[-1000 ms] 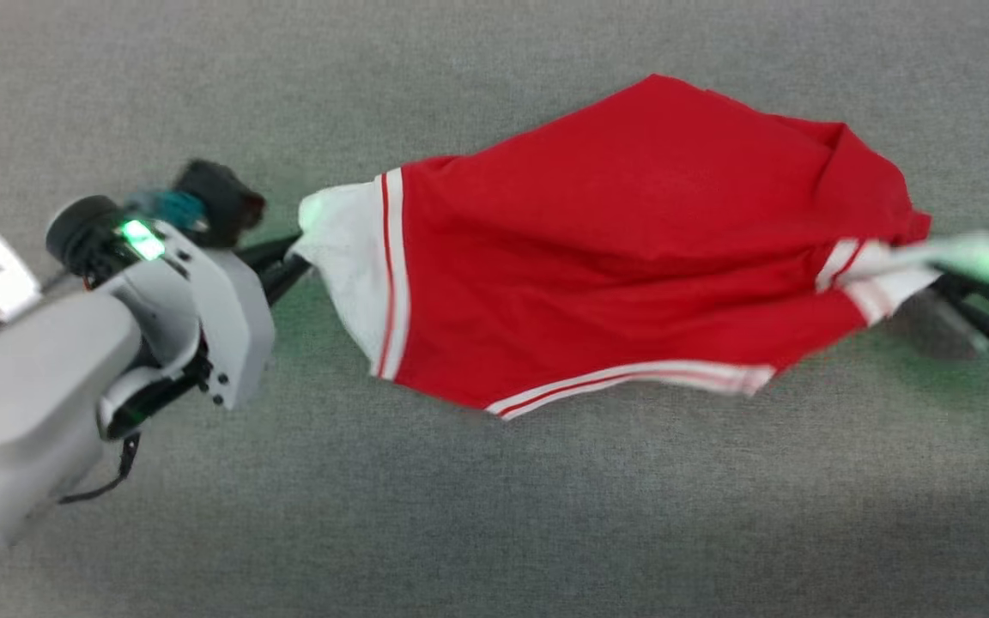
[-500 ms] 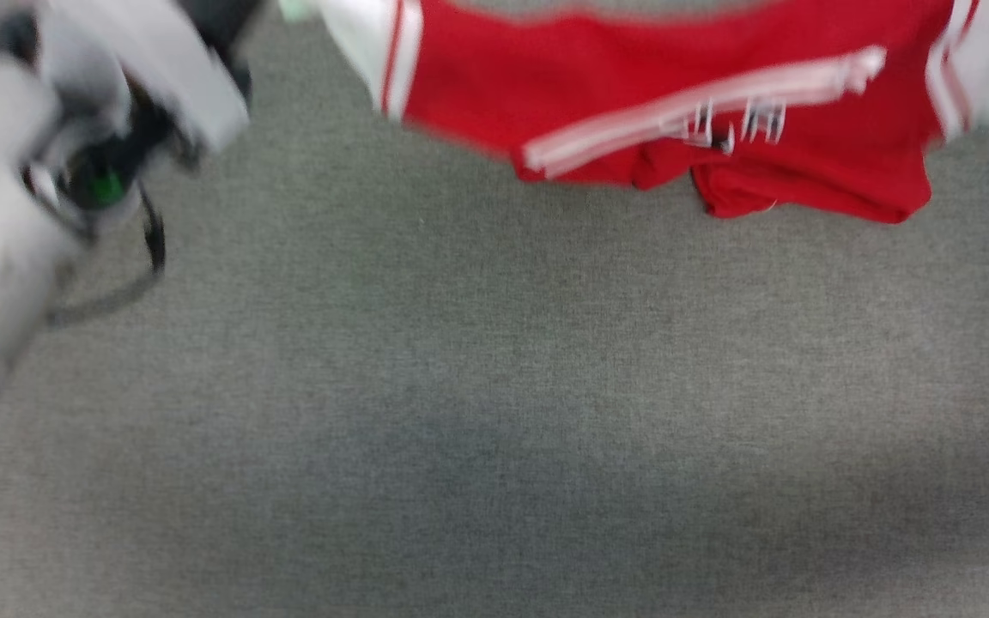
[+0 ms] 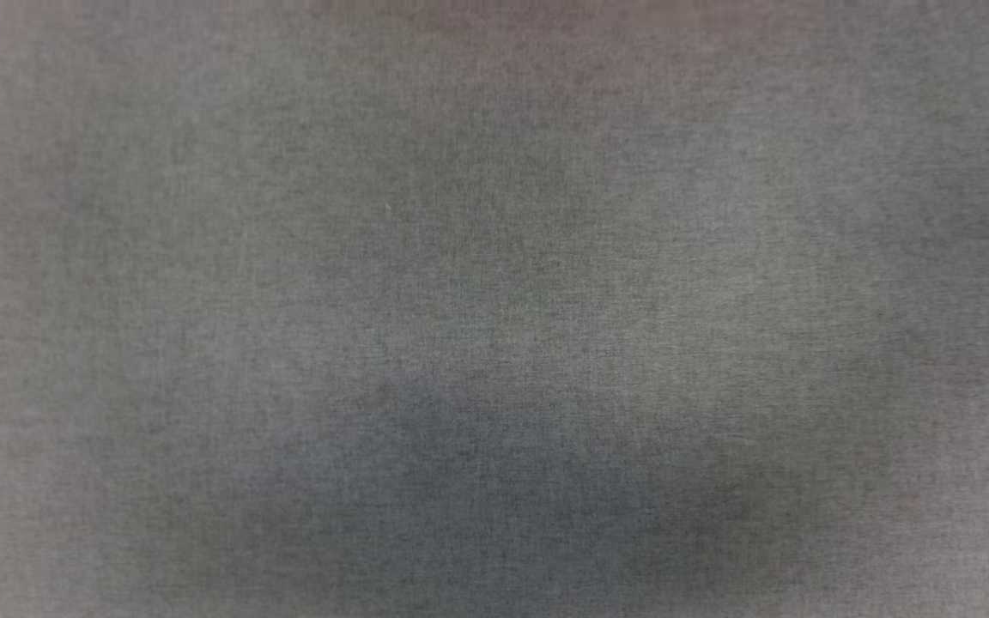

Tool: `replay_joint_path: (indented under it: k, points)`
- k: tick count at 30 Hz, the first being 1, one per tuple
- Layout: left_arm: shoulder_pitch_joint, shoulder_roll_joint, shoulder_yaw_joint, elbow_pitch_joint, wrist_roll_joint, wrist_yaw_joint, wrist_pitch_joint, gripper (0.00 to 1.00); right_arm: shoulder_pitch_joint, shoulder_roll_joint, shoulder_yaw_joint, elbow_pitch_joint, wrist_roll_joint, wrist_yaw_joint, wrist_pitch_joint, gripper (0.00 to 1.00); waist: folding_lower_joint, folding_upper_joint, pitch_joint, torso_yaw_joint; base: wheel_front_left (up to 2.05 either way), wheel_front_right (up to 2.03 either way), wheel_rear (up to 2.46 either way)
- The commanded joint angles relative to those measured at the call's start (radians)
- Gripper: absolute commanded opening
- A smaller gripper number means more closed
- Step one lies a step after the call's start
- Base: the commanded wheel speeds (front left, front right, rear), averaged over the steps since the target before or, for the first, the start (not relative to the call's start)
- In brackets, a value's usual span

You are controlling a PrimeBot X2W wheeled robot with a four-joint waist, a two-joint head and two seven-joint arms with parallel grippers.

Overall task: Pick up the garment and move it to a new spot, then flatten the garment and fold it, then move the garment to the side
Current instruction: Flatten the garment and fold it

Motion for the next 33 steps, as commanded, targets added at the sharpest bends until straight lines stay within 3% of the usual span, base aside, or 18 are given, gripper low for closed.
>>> replay_joint_path:
  k: [1, 8, 17, 22, 27, 33]
  points:
    - [0.011, 0.010, 0.006, -0.011, -0.003, -0.006, -0.007, 0.00, 0.012, -0.002, 0.011, 0.007, 0.005, -0.002, -0.009, 0.00, 0.0000, 0.0000, -0.028, -0.005, 0.00, 0.00, 0.00]
    - [0.252, 0.109, -0.035, -0.217, -0.070, -0.007, 0.085, 0.00, 0.193, -0.077, 0.121, -0.077, 0.080, -0.002, -0.021, 0.00, 0.0000, 0.0000, -0.071, -0.003, 0.00, 0.00, 0.00]
    - [0.701, 0.308, -0.125, -0.531, -0.193, -0.007, 0.248, 0.00, 0.638, -0.300, 0.228, -0.396, 0.233, -0.002, 0.067, 0.00, 0.0000, 0.0000, -0.132, 0.017, 0.00, 0.00, 0.00]
    - [0.859, 0.424, -0.184, -0.672, -0.183, -0.007, 0.307, 0.00, 0.891, -0.429, 0.240, -0.602, 0.316, -0.002, 0.136, 0.00, 0.0000, 0.0000, -0.170, 0.026, 0.00, 0.00, 0.00]
    - [0.953, 0.499, -0.230, -0.787, -0.151, -0.007, 0.332, 0.00, 1.106, -0.541, 0.216, -0.756, 0.373, -0.002, 0.193, 0.00, 0.0000, 0.0000, -0.197, 0.029, 0.00, 0.00, 0.00]
    - [1.027, 0.590, -0.259, -0.888, -0.132, -0.006, 0.328, 0.00, 1.290, -0.600, 0.162, -0.847, 0.391, -0.002, 0.252, 0.00, 0.0000, 0.0000, -0.209, 0.020, 0.00, 0.00, 0.00]
